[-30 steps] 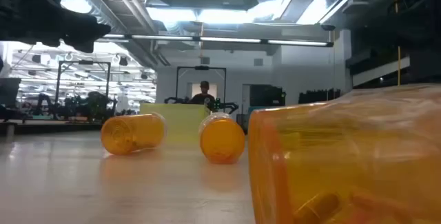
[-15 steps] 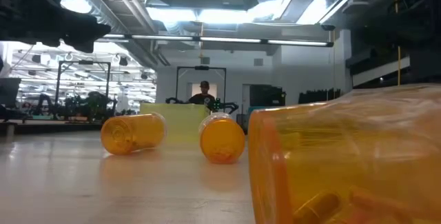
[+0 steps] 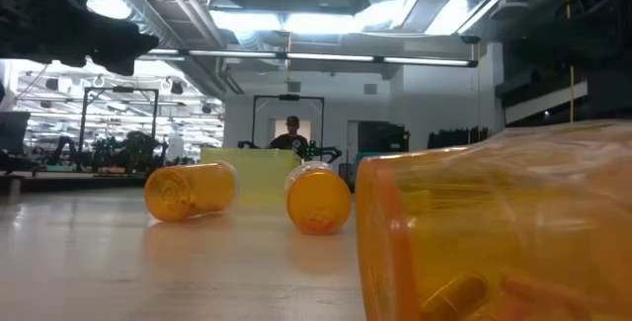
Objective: Pick and place medicine bottles into bin by pill shape (circle, oval)
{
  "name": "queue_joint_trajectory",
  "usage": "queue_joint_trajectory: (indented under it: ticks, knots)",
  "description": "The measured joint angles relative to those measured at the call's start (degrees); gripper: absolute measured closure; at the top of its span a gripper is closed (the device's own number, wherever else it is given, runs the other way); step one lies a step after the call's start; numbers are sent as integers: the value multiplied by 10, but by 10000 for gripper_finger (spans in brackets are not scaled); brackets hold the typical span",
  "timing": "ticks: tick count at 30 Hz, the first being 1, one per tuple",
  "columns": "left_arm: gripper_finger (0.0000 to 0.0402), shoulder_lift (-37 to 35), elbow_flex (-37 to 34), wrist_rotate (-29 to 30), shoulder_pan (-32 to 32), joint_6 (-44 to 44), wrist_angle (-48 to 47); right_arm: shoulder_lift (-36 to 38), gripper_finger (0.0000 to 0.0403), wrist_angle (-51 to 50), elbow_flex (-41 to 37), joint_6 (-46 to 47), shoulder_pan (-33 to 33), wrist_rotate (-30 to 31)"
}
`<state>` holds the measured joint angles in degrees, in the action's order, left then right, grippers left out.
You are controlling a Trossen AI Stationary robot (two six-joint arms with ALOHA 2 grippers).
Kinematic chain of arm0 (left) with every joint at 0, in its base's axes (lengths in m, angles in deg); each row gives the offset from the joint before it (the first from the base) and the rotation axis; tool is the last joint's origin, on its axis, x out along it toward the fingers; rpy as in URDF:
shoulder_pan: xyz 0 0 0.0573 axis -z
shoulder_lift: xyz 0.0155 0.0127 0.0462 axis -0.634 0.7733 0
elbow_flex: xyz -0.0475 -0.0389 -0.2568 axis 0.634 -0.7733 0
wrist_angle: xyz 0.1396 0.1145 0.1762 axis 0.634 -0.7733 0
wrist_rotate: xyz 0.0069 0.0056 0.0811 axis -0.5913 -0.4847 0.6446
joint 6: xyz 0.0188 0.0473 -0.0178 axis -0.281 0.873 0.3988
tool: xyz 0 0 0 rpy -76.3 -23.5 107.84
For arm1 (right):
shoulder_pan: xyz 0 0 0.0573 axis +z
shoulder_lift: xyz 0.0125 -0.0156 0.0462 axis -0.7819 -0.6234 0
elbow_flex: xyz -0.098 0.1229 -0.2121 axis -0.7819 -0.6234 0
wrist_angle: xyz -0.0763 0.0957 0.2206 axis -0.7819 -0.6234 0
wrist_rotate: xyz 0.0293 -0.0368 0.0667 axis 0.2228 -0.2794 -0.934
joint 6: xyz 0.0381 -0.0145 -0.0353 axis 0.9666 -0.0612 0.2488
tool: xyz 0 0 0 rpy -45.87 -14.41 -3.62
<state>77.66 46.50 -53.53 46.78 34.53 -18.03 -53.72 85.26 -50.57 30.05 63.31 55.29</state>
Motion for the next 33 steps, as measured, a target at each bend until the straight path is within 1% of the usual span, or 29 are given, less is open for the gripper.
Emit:
queue_joint_trajectory:
  ticks: [15, 21, 24, 26, 29, 31, 33]
  knots:
    - [237, 0, 0, 0, 0, 0, 0, 0, 227, 1, 0, 3, 0, 0]
    - [237, 0, 0, 0, 0, 0, 0, 0, 227, 2, 0, 86, 0, 0]
    - [237, 0, 0, 0, 0, 0, 0, 0, 227, 8, 0, 106, 0, 0]
    - [237, 0, 0, 0, 0, 0, 0, 0, 227, 19, 0, 81, 0, 0]
    - [237, 0, 0, 0, 0, 0, 0, 0, 227, 23, 0, 10, 0, 6]
    - [237, 0, 0, 0, 0, 0, 0, 0, 227, 23, 0, -11, 0, 11]
    - [237, 0, 0, 0, 0, 0, 0, 0, 227, 26, 0, -13, 0, 11]
